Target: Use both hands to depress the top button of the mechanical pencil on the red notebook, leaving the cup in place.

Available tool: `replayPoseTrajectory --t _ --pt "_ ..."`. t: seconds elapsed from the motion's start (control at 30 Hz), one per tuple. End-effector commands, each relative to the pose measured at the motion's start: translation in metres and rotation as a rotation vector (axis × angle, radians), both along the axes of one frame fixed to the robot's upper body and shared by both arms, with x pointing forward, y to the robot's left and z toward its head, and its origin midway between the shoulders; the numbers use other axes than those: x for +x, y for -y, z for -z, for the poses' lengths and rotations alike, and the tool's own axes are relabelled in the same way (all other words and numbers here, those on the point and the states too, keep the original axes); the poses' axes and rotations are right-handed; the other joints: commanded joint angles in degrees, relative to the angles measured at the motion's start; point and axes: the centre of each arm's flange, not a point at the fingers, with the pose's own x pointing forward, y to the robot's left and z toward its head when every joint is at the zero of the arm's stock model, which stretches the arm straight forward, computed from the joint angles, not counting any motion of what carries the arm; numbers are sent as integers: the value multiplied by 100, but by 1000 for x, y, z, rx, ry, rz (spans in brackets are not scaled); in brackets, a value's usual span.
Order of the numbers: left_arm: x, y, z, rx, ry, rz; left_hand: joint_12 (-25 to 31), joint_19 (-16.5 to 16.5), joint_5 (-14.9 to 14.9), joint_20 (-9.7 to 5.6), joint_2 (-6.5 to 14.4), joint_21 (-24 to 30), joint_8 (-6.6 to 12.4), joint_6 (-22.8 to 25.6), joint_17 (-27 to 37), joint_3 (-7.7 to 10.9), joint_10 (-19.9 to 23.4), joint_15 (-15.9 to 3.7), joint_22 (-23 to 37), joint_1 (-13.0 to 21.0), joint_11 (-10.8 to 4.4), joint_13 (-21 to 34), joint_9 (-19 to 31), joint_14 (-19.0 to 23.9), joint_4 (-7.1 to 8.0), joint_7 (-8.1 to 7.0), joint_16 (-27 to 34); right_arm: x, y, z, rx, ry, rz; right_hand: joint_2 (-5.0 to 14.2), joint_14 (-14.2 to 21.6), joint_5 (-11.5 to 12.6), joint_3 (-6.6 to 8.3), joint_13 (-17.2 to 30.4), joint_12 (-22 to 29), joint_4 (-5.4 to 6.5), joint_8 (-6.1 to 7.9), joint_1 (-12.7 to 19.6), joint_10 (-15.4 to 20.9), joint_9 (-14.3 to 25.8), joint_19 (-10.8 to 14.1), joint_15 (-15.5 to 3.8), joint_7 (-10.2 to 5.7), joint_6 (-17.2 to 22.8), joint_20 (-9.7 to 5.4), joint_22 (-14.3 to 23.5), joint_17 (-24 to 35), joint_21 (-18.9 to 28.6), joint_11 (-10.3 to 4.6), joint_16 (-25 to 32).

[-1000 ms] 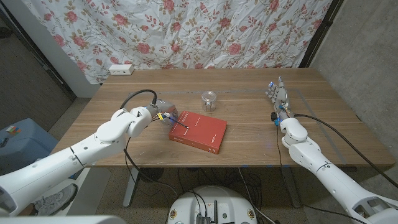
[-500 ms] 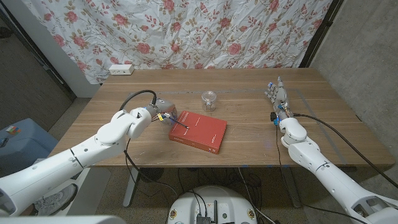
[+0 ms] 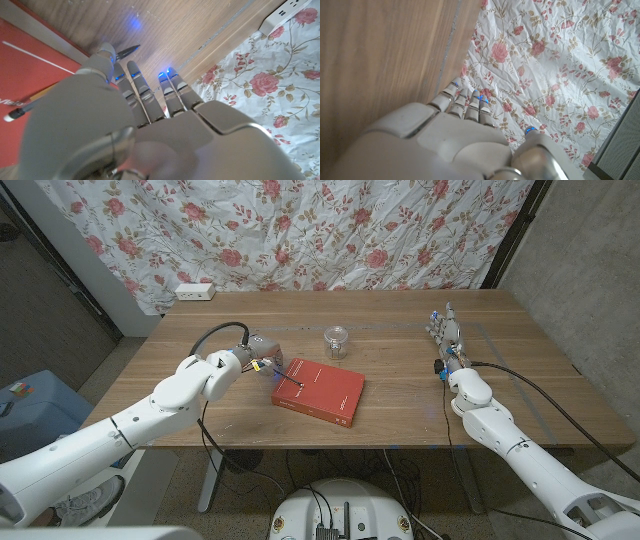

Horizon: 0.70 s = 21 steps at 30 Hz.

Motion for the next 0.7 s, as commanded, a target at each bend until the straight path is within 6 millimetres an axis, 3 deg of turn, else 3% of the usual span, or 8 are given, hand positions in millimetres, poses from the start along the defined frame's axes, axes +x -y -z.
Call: replayPoseTrajectory --t 0.03,0.7 --pt "-1 -1 1 -11 1 2 45 71 46 -301 2 24 5 83 24 -30 113 -971 18 64 -9 7 7 70 -1 -5 44 0 2 -1 -2 4 8 178 16 33 37 -3 -13 7 30 -20 35 8 48 5 -6 66 12 30 18 34 10 25" --pt "-2 2 4 -20 1 -2 65 120 46 -318 45 19 -13 353 26 -85 542 -974 21 144 -16 14 10 265 -9 123 61 -1 4 0 -4 6 9 177 17 41 52 -3 -14 8 29 -21 44 9 52 11 -14 92 23 30 9 32 12 24"
